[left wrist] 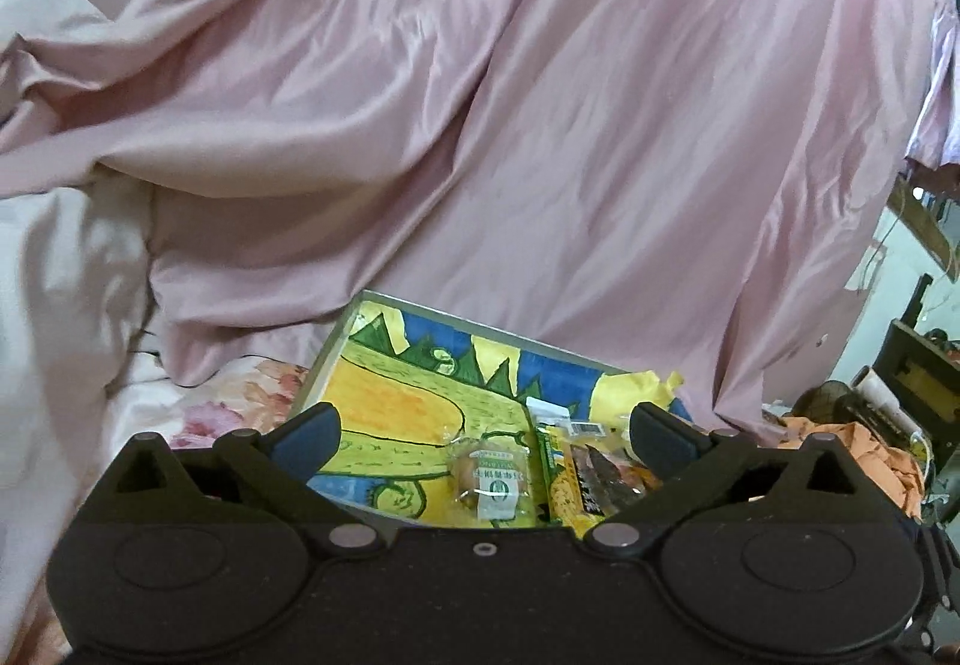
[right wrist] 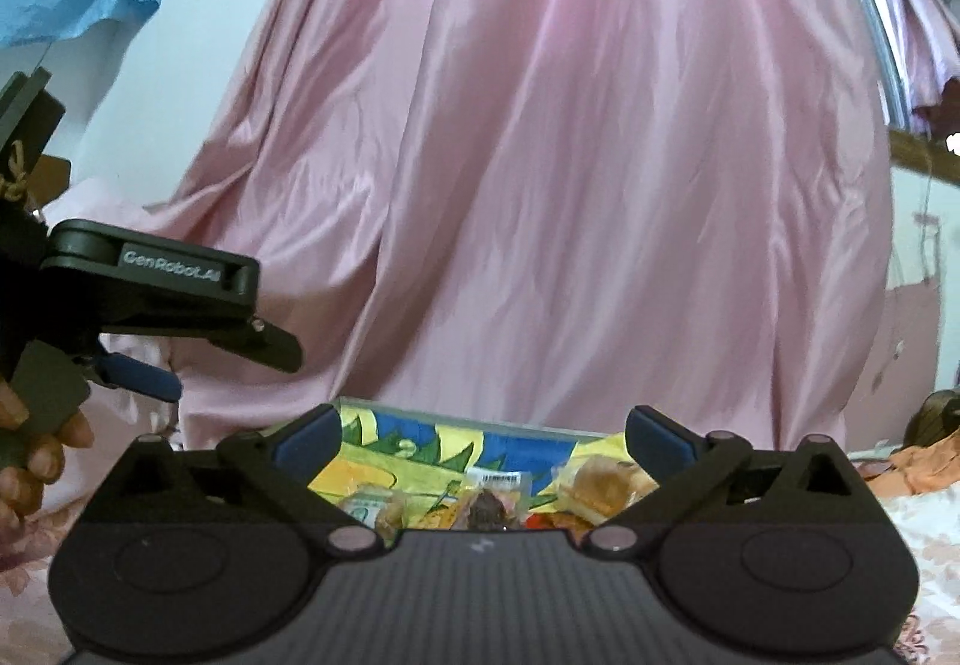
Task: Organize snacks
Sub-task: 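Open both tools to release the packs into the tray, then withdraw both tools from the tray toward the remaining snacks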
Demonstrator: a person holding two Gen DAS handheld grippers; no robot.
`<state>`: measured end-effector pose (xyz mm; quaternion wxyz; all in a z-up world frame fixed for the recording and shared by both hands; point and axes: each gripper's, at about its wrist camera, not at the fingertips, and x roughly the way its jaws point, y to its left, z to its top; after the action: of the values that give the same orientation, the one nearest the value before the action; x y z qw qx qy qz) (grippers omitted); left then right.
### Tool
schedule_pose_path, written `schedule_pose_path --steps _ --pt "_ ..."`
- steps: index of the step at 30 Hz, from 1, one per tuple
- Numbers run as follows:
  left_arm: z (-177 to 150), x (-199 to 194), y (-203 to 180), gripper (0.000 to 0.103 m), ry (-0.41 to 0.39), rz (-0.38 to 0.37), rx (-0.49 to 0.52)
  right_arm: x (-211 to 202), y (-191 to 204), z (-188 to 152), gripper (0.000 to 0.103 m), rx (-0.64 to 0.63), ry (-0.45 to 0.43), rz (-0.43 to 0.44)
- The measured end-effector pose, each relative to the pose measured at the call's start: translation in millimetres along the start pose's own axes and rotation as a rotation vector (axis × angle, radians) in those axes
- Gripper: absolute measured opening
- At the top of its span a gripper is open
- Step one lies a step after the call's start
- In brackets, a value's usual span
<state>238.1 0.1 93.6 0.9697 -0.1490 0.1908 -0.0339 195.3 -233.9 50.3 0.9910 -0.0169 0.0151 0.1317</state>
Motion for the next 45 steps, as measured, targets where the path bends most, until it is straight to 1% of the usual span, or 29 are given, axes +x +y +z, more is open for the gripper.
schedule_pose_path --steps 5,11,20,28,35,40,45 --pt "-9 -30 -1 0.102 -0.028 -0.008 0.019 -21 3 8 0.103 0.02 -0.018 -0.022" --pt "-20 -60 1 0.102 -0.058 -0.012 0.042 -45 10 12 0.103 0.015 -0.038 -0.049" --pt "-49 -95 10 0.102 -0.079 -0.01 0.09 -82 13 4 0.103 0.01 -0.012 -0.07" --pt "-74 -109 19 0.102 -0.038 -0.008 0.097 -107 11 -10 0.103 -0.002 0.064 -0.088" --pt "-95 -112 29 0.102 0.023 0.003 0.101 -121 12 -16 0.103 -0.004 0.13 -0.107" --pt "-108 -108 34 0.102 0.091 0.01 0.111 -120 13 -24 0.103 -0.031 0.226 -0.138" --pt "-119 -104 36 0.102 0.135 0.011 0.13 -115 15 -35 0.103 -0.038 0.313 -0.137"
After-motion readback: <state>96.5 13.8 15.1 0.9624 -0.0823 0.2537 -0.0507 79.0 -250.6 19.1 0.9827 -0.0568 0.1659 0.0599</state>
